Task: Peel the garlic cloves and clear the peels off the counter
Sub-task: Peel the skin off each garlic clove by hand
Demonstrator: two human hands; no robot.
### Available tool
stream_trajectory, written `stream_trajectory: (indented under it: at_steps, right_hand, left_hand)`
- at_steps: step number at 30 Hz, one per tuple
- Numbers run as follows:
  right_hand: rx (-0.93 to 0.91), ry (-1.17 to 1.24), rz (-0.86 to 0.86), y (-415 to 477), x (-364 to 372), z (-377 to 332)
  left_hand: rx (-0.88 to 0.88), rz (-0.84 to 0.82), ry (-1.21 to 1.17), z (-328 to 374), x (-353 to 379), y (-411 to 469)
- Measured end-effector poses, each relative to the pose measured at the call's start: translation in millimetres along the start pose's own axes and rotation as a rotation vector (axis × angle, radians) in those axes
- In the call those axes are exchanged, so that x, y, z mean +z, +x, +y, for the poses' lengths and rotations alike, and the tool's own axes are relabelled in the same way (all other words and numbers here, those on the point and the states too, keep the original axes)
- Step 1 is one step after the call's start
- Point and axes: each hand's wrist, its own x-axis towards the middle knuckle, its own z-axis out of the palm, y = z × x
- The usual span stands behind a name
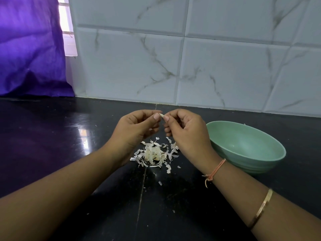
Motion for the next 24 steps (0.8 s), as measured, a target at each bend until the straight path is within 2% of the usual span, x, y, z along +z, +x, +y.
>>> stream_trajectory:
  at_steps: [4, 8, 15, 18, 20, 24]
  right_hand:
    - [0.021, -0.02, -0.029, -1, 1, -2]
    - [0.011, -0.117, -0.014, -1, 0, -4]
    - [-0.202, -0.372, 0.048, 4, -13, -19]
    - [-0.253, -0.597, 0.093, 12, -28, -31]
    - [-0.195, -0.798, 0.091, 16, -39, -37]
    - [0.049, -1.08, -0.002, 16, -56, -43]
  left_hand:
    - [0.002, 0.001, 0.074, 1, 0, -1]
    - [0.083, 0.045, 0.263, 0, 0, 0]
    - [0.144, 0.056, 0.409, -2, 0, -1]
    - [0.116, 0.092, 0.428, -2, 0, -1]
    - [0.1, 0.101, 0.433, -1, 0, -1]
    - [0.088, 0.095, 0.447, 0, 0, -2]
